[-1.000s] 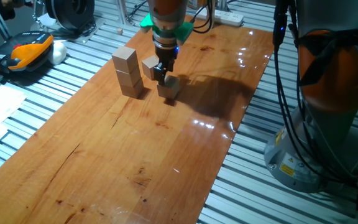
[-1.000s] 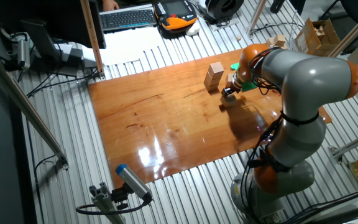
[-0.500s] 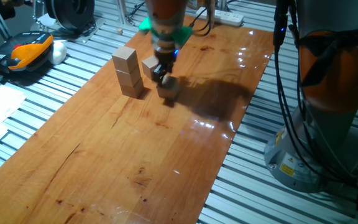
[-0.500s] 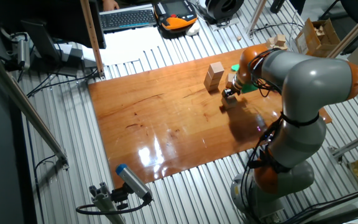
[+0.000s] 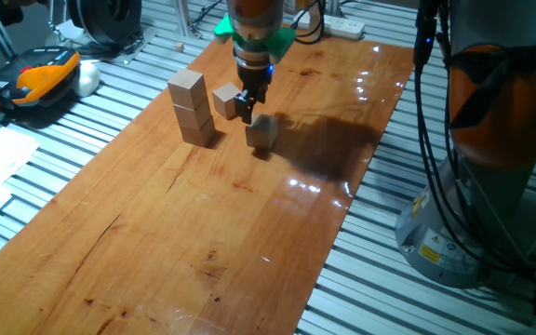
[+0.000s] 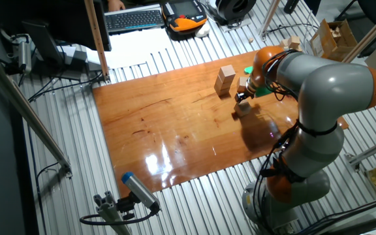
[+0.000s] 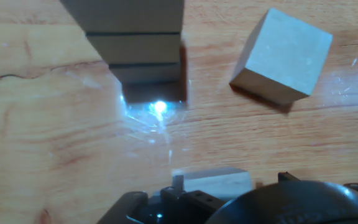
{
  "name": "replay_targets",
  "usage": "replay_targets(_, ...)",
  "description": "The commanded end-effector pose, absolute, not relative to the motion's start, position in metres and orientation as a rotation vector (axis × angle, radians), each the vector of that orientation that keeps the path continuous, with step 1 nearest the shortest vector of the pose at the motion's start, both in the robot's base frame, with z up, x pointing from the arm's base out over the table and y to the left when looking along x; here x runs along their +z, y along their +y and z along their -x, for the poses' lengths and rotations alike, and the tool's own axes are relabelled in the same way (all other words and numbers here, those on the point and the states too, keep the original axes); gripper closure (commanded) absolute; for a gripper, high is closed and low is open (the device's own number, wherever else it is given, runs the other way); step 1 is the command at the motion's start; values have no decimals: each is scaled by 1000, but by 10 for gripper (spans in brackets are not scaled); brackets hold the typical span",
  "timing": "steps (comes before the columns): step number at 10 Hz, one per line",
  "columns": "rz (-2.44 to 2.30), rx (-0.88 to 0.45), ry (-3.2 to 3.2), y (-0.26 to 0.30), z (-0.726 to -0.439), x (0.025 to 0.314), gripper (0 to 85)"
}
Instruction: Stack the blocks in a vertical line of five
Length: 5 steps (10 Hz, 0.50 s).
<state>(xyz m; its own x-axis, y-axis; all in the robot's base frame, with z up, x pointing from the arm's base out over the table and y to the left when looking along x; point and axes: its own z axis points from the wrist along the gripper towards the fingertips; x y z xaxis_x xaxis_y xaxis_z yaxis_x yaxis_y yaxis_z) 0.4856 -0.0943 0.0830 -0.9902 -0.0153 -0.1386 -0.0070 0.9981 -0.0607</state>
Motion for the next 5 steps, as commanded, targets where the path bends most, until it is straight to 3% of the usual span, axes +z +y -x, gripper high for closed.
replay_targets(1,11,-89,2998,-91,-485,81,170)
replay_targets(5,8,-93,2991,-91,-484,78,170)
